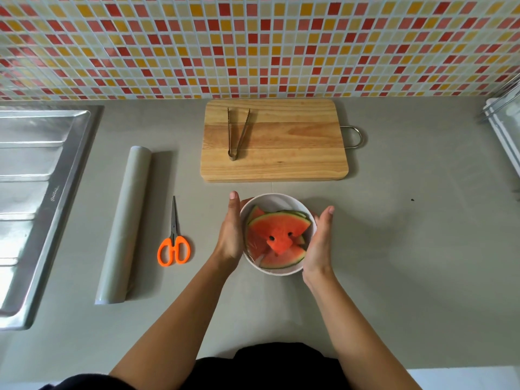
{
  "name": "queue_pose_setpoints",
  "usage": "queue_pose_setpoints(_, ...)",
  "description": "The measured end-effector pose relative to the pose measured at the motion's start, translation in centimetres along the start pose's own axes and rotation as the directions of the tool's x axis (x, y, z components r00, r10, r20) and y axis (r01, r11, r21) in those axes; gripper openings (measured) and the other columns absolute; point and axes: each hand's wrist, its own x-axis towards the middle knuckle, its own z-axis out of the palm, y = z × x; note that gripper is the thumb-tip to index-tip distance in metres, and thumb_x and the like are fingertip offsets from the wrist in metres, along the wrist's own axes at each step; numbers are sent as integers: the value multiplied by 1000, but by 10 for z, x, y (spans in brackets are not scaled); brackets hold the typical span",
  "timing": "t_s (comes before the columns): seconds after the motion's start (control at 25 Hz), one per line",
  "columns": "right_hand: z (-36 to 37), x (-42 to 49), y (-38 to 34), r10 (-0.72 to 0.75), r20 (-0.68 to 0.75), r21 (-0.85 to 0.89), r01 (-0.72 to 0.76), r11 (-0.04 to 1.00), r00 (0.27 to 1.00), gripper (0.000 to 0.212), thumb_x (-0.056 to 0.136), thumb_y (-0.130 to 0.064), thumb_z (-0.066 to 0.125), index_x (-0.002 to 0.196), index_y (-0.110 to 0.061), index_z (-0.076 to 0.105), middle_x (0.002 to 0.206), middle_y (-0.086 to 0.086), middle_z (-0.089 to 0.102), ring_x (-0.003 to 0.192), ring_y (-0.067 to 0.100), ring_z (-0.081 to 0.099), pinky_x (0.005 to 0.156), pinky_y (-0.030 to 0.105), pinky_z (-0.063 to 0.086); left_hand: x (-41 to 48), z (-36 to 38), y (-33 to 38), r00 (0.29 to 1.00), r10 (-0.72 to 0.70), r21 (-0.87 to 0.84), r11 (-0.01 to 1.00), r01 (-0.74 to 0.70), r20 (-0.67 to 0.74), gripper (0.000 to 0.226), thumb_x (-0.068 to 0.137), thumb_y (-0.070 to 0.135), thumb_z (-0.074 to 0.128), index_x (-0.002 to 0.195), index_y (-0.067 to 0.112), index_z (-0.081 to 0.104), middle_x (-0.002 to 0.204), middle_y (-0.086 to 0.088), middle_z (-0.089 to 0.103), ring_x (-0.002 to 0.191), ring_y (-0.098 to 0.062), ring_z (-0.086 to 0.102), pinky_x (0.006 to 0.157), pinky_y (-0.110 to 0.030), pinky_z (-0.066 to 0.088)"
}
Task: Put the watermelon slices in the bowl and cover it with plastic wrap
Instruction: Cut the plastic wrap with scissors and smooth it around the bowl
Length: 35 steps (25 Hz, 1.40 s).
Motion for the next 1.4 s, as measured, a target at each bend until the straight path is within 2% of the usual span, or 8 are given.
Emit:
queue_pose_setpoints(0.4, -9, -2, -24, -136, 182, 235, 91, 968, 974, 78, 79, -73, 19, 115, -20, 61, 107, 6, 70, 106, 21, 63, 85, 34, 53, 4, 2, 39, 994, 66, 57, 996, -71, 88, 71, 83, 74, 22, 112, 29, 68, 111, -7, 70, 107, -25, 64, 97, -51, 48)
queue_pose_setpoints(0.64, 2, 2, -32, -9, 112, 76, 1, 997, 994, 97, 61, -87, 14, 127, -28, 53, 122, 4, 63, 113, 16, 58, 104, 43, 41, 5, 1, 27, 976, 178, -108, 980, -165, 124, 69, 94, 55, 19, 122, 6, 59, 117, -19, 65, 110, -34, 61, 95, -50, 48)
queue_pose_setpoints(0.76, 4, 4, -32, 20, 90, -1, -20, 1000, 996, 91, 54, -92, 16, 106, -34, 63, 107, 2, 69, 103, 17, 63, 102, 46, 43, 6, -2, 28, 969, 218, -91, 974, -209, 115, 61, 95, 52, 21, 118, 12, 61, 115, -15, 66, 108, -31, 62, 92, -47, 51)
queue_pose_setpoints(0.88, 1, 9, -35, 56, 181, -167, -25, 986, 982, 117, 41, -100, 15, 123, -27, 57, 118, 7, 65, 111, 20, 59, 104, 47, 41, 8, -6, 24, 967, 224, -44, 975, -220, 123, 54, 95, 51, 25, 115, 19, 63, 112, -10, 67, 105, -26, 64, 87, -40, 54)
queue_pose_setpoints(1.0, -9, 15, -39, -5, 348, -245, 96, 965, 937, 105, 49, -96, 18, 134, -39, 41, 136, -2, 51, 121, 9, 51, 105, 36, 40, 10, -7, 16, 968, 213, -73, 976, -205, 132, 50, 97, 46, 23, 110, 23, 66, 107, -5, 69, 101, -22, 65, 82, -35, 54)
queue_pose_setpoints(1.12, -12, 13, -42, -11, 418, -201, 104, 974, 908, 78, 59, -89, 18, 108, -46, 62, 112, -13, 64, 101, -7, 60, 82, 14, 49, 12, -7, 14, 967, 201, -125, 975, -183, 156, 48, 99, 42, 23, 102, 30, 69, 98, 3, 72, 94, -13, 67, 76, -27, 55)
queue_pose_setpoints(1.28, -7, 12, -44, 40, 359, -210, 39, 977, 932, 96, 60, -89, 14, 109, -24, 66, 104, 2, 72, 100, 11, 66, 85, 29, 52, 16, -5, 8, 984, 160, -145, 978, -148, 73, 60, 91, 47, 35, 132, 4, 47, 123, -20, 56, 115, -34, 54, 98, -51, 45)
queue_pose_setpoints(1.4, -1, 11, -44, 60, 307, -216, 8, 976, 950, 92, 58, -88, 12, 96, -27, 69, 92, -1, 75, 90, 10, 69, 73, 23, 54, 16, -7, 4, 987, 153, -193, 971, -143, 39, 62, 89, 46, 38, 135, 5, 43, 124, -16, 54, 114, -28, 55, 92, -41, 48)
